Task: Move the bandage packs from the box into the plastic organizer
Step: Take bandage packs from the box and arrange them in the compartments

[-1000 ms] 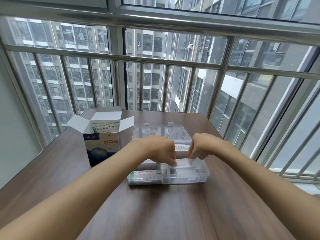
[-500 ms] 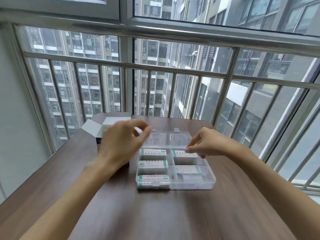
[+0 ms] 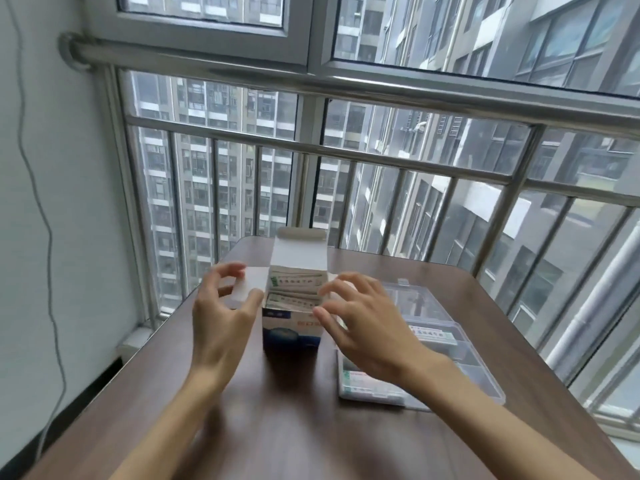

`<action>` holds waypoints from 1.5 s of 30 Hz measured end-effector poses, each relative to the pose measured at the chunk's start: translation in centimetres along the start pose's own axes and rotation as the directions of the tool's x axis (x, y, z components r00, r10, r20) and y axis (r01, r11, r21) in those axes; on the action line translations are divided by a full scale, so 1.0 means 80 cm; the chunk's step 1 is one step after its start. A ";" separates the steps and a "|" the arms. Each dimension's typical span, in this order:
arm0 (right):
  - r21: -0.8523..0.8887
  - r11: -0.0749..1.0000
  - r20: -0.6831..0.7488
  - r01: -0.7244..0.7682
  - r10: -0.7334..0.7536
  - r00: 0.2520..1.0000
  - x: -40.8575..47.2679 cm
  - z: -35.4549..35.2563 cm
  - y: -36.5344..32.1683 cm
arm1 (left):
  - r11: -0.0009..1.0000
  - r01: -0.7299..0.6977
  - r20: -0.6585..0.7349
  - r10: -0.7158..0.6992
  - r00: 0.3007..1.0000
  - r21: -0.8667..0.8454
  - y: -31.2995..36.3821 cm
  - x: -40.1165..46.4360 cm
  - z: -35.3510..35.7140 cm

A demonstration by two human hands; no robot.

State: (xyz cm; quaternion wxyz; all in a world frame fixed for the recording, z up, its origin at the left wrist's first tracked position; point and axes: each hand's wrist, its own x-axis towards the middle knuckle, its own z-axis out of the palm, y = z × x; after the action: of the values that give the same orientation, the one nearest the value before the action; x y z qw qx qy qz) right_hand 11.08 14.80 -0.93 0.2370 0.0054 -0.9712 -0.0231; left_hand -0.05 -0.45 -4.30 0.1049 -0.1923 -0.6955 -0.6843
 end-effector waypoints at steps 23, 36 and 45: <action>-0.290 0.953 0.508 -0.086 0.230 0.831 0.062 -0.024 -0.042 | 0.967 0.039 0.308 0.042 0.950 -0.253 0.000 -0.023 0.005; -0.013 0.984 0.345 -0.180 0.173 0.922 0.059 -0.032 -0.026 | 0.962 0.102 0.292 -0.024 0.956 -0.255 0.004 -0.018 0.006; 0.525 0.710 0.382 -0.469 0.297 0.875 0.064 -0.033 -0.005 | 0.929 0.228 0.270 -0.149 0.951 -0.291 -0.004 -0.004 0.001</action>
State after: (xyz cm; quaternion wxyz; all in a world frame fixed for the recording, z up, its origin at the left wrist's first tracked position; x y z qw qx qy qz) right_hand 7.78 14.20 3.77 0.0881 -0.1263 -0.9290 0.3365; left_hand 0.14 -0.40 -4.73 -0.0801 -0.2206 -0.5988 -0.7657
